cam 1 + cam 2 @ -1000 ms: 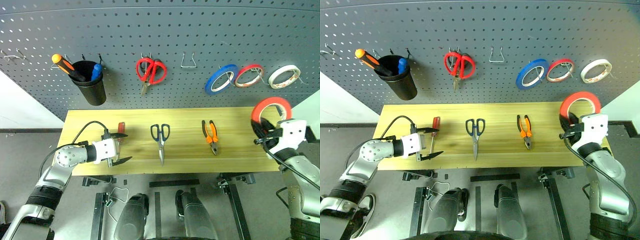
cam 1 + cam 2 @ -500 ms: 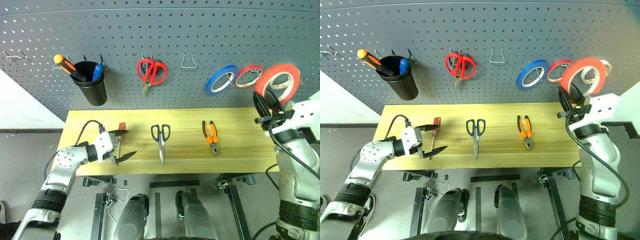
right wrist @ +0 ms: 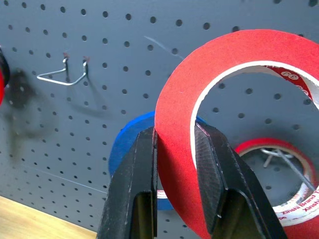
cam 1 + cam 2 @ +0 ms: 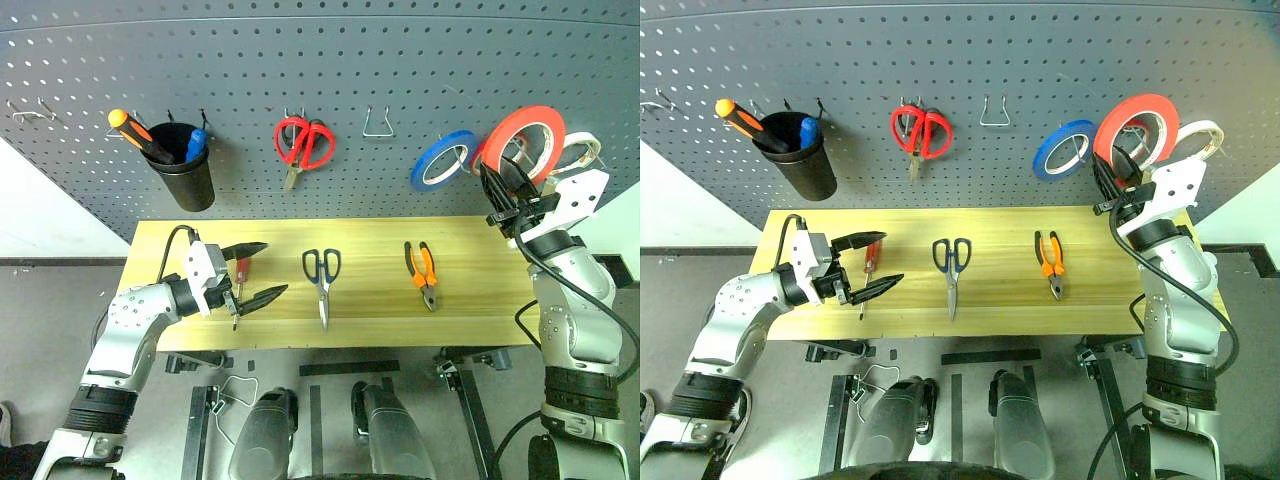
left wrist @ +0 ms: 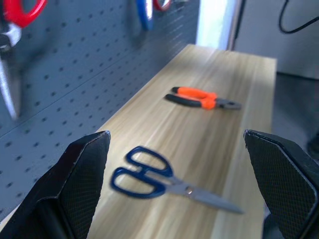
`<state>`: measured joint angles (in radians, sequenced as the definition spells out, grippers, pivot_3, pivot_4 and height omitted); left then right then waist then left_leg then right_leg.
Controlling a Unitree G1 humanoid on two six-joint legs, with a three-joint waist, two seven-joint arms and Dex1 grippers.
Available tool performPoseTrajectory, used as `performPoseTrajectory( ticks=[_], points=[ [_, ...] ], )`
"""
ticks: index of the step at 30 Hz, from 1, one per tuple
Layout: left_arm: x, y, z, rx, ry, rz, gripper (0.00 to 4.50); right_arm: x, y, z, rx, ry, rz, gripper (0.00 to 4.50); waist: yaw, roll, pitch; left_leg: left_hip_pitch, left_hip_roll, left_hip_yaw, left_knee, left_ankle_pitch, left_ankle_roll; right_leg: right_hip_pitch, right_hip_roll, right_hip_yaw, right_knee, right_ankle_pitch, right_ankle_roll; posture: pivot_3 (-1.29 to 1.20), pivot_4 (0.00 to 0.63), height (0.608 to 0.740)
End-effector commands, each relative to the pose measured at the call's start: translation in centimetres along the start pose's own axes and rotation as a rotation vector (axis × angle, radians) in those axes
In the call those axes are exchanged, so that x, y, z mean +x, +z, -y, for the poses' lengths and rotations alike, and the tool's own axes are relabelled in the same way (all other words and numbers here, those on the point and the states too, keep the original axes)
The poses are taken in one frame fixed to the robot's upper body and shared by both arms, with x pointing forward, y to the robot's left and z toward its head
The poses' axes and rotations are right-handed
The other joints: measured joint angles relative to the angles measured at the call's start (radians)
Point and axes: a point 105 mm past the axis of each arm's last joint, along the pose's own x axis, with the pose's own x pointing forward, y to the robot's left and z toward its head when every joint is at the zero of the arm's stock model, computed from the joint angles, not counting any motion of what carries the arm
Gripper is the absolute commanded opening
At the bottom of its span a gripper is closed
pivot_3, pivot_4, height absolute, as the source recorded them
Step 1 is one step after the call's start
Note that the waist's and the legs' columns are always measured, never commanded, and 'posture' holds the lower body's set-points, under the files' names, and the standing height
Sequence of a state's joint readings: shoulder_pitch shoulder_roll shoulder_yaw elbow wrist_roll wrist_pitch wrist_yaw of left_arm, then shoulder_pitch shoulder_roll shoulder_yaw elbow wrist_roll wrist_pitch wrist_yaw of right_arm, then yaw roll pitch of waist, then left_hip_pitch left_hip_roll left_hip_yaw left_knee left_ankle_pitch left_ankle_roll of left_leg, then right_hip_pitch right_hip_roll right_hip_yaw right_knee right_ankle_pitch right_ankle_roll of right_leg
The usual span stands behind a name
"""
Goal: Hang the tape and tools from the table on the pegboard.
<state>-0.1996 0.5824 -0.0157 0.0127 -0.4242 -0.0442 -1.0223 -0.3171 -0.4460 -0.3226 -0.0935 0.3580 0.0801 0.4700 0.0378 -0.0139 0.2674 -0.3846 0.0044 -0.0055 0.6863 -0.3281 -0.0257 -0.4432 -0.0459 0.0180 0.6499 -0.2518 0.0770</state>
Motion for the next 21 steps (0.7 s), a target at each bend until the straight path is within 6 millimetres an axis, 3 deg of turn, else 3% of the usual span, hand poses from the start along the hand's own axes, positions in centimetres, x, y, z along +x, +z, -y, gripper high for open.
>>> performPoseTrajectory(
  ticks=[1,21],
  points=[
    [0.4,1.0,0.4,-0.005,-0.019,0.040,4.50,0.1,1.4,0.3,-0.037,0.001,0.054,0.71,0.001,0.000,0.000,0.000,0.000,0.000,0.000,0.000,0.000,0.000,0.000,0.000,0.000,0.000,0.000,0.14,0.214,0.740],
    [2.2,2.0,1.7,-0.049,-0.154,0.106,4.50,-0.2,0.7,0.2,-0.039,-0.007,0.027,0.70,0.000,0.000,0.000,0.000,-0.001,0.000,0.001,0.000,0.000,0.000,0.001,0.000,0.001,0.000,0.000,0.13,0.222,0.740]
  ],
)
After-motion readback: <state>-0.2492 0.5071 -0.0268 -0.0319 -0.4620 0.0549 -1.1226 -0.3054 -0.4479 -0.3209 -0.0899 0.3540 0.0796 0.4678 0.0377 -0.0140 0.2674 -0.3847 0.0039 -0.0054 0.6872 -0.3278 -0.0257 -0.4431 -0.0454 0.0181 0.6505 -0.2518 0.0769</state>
